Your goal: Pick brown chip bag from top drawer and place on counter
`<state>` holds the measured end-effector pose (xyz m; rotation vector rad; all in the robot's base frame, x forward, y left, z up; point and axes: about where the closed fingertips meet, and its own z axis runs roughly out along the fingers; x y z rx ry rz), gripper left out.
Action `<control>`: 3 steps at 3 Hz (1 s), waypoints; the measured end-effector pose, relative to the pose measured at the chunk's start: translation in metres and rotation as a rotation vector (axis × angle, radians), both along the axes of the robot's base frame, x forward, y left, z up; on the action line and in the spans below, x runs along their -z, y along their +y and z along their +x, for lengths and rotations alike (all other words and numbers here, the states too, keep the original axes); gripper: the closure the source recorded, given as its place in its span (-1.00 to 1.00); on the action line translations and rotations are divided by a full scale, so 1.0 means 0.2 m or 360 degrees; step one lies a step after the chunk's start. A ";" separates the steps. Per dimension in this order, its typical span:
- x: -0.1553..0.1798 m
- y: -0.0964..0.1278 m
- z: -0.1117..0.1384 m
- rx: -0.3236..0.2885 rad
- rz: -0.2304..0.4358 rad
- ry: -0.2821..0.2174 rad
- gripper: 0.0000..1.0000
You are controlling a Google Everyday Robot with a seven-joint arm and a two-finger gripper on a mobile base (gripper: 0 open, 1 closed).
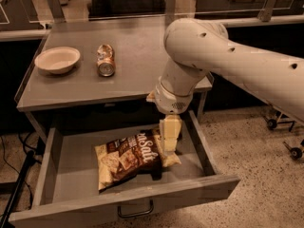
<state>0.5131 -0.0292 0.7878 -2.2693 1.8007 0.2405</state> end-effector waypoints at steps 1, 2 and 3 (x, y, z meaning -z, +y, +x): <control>0.11 0.08 -0.02 -0.0029 0.0042 0.0062 -1.00; 0.26 0.19 0.03 -0.0020 0.0049 0.0122 -1.00; 0.29 0.20 0.02 -0.0024 0.0046 0.0128 -1.00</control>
Offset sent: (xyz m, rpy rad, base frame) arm 0.0107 0.0388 -0.0543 0.0088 0.0508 0.0199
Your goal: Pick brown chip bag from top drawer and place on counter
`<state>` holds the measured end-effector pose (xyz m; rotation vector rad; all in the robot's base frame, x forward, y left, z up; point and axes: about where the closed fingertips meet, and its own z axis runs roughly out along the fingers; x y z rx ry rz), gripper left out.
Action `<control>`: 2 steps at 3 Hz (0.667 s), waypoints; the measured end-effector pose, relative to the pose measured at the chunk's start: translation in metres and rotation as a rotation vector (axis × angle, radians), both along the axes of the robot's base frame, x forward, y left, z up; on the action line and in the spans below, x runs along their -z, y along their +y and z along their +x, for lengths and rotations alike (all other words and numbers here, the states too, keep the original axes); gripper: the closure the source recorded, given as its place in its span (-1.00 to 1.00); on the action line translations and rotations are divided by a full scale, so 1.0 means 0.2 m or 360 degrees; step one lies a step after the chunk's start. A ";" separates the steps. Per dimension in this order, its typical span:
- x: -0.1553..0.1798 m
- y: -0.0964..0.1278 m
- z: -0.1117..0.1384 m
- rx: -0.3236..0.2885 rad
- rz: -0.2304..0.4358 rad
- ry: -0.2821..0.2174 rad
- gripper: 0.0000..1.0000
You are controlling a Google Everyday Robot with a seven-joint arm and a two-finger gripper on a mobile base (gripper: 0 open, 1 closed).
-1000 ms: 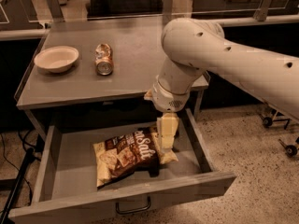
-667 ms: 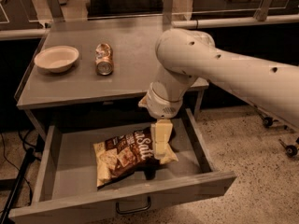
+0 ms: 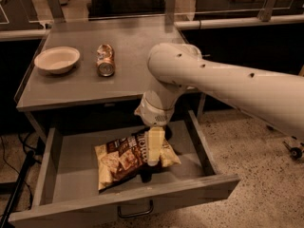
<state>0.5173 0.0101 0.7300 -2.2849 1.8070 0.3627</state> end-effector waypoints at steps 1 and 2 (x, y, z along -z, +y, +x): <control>0.11 0.04 -0.04 -0.0017 -0.0012 0.0020 -1.00; 0.22 0.06 -0.02 -0.0029 -0.0026 0.0038 -1.00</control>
Offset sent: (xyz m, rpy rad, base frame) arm 0.0005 0.0142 -0.0700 -0.0252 0.0354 0.0242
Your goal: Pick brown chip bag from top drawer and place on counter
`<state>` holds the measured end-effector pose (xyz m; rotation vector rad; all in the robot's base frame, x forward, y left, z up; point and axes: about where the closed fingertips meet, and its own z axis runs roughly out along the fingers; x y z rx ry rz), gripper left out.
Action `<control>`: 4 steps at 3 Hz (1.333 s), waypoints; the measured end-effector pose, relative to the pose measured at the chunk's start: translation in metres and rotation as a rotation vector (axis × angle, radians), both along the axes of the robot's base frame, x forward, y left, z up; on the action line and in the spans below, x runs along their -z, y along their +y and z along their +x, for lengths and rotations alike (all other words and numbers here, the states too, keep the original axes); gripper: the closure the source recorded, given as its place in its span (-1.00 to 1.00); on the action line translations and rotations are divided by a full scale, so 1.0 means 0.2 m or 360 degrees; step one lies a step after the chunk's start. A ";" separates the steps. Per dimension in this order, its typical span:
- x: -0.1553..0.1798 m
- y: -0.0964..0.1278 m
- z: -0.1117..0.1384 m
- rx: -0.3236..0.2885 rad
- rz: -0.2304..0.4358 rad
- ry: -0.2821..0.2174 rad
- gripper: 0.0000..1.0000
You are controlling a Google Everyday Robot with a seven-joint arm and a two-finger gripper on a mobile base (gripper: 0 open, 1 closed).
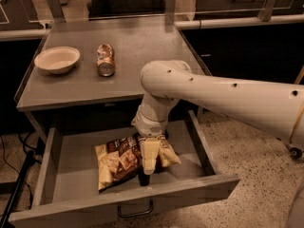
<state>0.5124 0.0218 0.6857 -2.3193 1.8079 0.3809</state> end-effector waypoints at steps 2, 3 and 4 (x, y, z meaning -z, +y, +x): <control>0.15 0.00 0.05 -0.0013 -0.0020 -0.0003 -1.00; 0.21 -0.04 0.04 -0.0005 -0.0030 0.0012 -1.00; 0.23 -0.07 0.03 0.0009 -0.0038 0.0015 -1.00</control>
Offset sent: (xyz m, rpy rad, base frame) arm 0.0181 -0.0050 -0.0461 -0.0159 -0.0032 0.0081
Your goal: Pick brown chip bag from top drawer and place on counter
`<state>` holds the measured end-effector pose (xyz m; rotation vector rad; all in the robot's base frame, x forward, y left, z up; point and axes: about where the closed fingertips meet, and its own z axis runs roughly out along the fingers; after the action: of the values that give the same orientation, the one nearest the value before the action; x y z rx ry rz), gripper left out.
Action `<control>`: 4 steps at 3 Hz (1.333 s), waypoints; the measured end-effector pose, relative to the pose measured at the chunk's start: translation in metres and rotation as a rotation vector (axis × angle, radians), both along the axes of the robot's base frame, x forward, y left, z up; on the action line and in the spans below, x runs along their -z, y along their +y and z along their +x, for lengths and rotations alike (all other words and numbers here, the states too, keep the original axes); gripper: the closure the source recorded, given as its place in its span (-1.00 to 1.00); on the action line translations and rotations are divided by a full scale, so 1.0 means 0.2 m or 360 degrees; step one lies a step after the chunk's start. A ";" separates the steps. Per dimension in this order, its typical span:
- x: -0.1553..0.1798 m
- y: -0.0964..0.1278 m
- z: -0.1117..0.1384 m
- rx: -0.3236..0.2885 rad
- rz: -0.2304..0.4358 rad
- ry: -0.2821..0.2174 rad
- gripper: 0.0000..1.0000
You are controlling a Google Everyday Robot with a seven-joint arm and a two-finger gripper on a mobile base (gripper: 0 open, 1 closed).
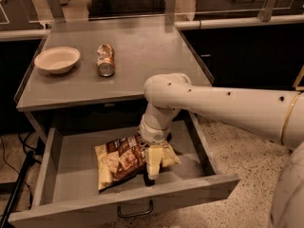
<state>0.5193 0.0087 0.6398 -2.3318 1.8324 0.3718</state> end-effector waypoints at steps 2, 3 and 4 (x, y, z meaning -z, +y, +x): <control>0.00 0.00 0.00 0.0000 0.0000 0.0000 -0.18; 0.00 0.00 0.00 0.0000 0.0000 0.0000 0.29; 0.00 0.00 0.00 0.0000 0.0000 0.0000 0.76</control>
Offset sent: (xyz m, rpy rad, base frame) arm 0.0000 0.0000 0.0000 0.0000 0.0000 0.0000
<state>0.5193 0.0087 0.6397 -2.3320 1.8324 0.3720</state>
